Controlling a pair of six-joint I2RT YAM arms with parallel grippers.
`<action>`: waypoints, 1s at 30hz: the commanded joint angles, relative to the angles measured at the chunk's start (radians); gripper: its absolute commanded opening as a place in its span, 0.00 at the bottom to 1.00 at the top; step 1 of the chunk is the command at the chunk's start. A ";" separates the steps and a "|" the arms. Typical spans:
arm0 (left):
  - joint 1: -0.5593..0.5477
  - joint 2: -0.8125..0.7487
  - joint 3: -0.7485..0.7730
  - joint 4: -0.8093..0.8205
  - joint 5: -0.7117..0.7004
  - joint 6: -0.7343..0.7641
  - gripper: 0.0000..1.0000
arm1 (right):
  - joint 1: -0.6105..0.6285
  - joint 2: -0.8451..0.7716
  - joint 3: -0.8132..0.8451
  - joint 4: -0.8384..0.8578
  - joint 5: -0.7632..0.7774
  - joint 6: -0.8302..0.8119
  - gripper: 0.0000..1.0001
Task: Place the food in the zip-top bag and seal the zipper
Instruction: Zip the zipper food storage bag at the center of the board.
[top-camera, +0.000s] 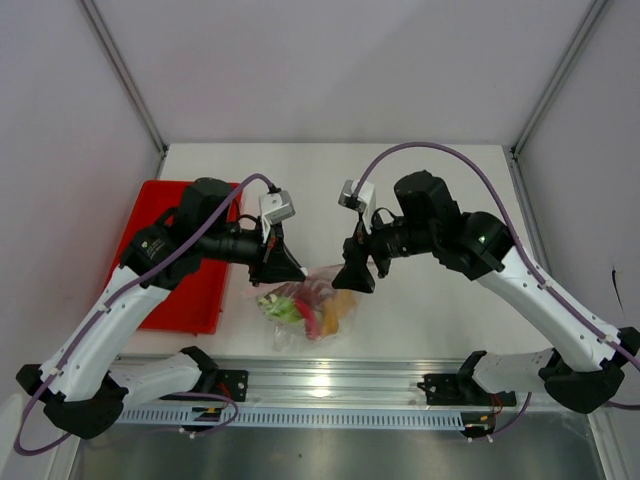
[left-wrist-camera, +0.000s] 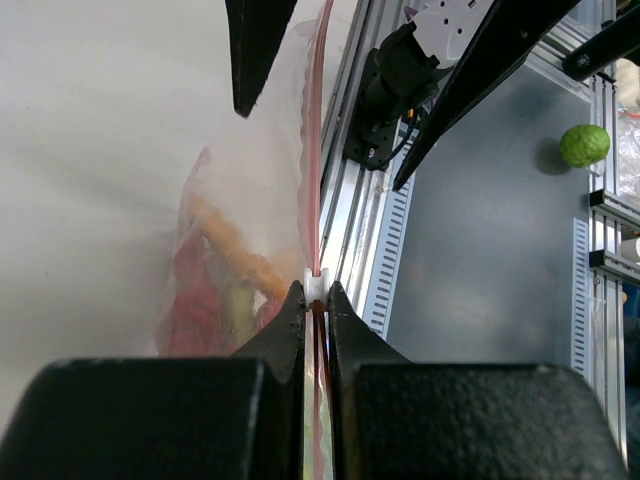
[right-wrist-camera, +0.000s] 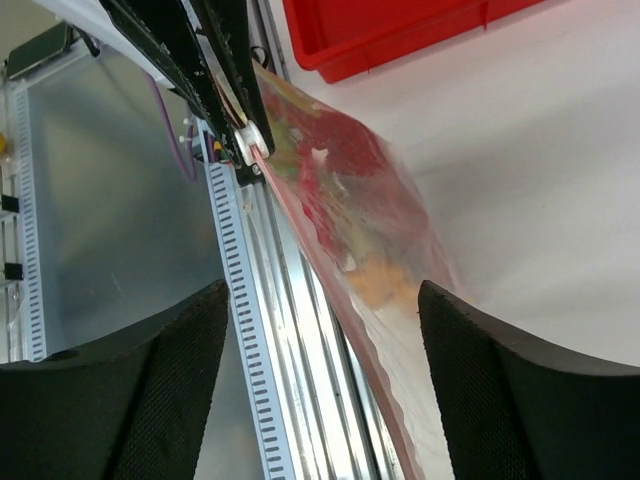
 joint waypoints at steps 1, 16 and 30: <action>-0.007 -0.018 0.019 0.047 0.046 0.008 0.01 | 0.024 0.017 0.040 0.009 -0.031 -0.027 0.77; -0.016 -0.030 0.016 0.050 0.041 0.005 0.01 | 0.059 0.096 0.077 0.044 -0.010 -0.016 0.26; -0.016 -0.039 0.011 0.043 -0.138 -0.056 0.01 | 0.058 0.044 -0.036 0.120 0.423 0.219 0.00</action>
